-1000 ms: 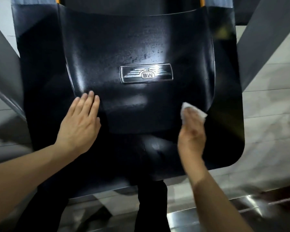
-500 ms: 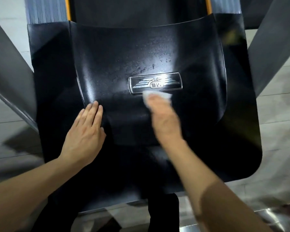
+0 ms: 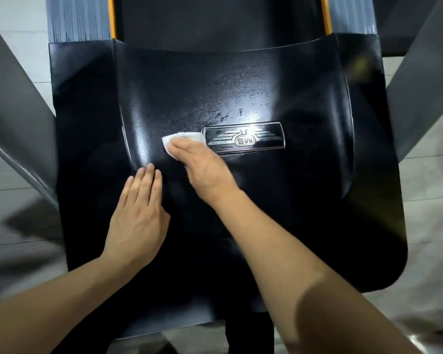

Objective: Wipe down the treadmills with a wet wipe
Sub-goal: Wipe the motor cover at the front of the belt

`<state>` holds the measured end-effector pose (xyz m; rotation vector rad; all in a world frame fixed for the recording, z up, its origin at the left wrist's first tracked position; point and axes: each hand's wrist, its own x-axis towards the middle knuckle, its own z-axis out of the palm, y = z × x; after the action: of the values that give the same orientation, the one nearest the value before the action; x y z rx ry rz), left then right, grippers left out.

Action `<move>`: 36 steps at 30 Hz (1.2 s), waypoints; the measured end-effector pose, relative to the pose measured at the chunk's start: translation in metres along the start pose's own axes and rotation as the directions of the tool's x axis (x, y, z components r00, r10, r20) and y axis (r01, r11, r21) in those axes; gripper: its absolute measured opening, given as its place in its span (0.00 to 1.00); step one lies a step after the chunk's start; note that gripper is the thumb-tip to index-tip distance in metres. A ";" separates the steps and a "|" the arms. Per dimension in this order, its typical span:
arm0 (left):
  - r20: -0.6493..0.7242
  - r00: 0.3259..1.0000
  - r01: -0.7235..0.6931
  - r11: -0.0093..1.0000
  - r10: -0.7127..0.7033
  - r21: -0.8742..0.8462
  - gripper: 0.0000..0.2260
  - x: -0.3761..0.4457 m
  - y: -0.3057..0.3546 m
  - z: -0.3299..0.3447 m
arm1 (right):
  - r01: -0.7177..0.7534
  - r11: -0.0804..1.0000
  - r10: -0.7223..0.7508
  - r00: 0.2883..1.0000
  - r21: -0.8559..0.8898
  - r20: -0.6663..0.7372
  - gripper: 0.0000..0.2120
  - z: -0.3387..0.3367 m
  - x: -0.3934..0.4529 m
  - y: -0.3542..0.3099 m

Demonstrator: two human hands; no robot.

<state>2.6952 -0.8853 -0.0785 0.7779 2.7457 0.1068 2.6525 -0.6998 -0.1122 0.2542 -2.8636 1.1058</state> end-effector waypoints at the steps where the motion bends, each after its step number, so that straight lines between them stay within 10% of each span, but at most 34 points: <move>1: 0.000 1.000 0.004 1.000 -0.004 0.004 0.31 0.000 0.000 0.000 | -0.039 0.999 0.040 0.998 -0.035 0.037 0.23 -0.006 0.001 0.009; 8: 0.008 0.996 0.088 0.996 -0.088 0.030 0.31 0.005 0.014 0.000 | -0.577 0.795 0.484 0.789 -0.188 -0.379 0.19 -0.047 -0.023 0.074; 16: -0.012 0.996 0.092 0.995 -0.092 0.045 0.31 0.010 0.023 0.010 | -0.039 0.996 0.034 0.997 -0.080 -0.063 0.20 0.001 -0.032 0.005; 20: -0.018 1.000 0.004 1.000 -0.005 -0.029 0.29 0.024 0.036 0.010 | -0.227 0.953 0.200 0.969 -0.202 -0.143 0.21 -0.053 -0.087 0.062; 26: -0.050 0.995 -0.092 0.993 0.089 -0.068 0.29 0.061 0.074 0.016 | -0.664 0.669 0.499 0.734 -0.333 -0.461 0.24 -0.144 -0.147 0.133; 33: -0.080 0.983 -0.165 0.986 0.165 0.002 0.29 0.102 0.105 0.020 | -0.125 0.952 0.134 0.991 -0.280 0.015 0.25 -0.102 -0.141 0.086; 36: -0.048 0.983 -0.174 0.984 0.176 0.026 0.29 0.118 0.102 0.023 | -0.349 0.855 0.325 0.937 -0.384 -0.128 0.28 -0.139 -0.137 0.137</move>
<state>2.6579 -0.7366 -0.1153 1.0356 2.7243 0.1340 2.7633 -0.4886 -0.1153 -0.3121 -3.0622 0.5075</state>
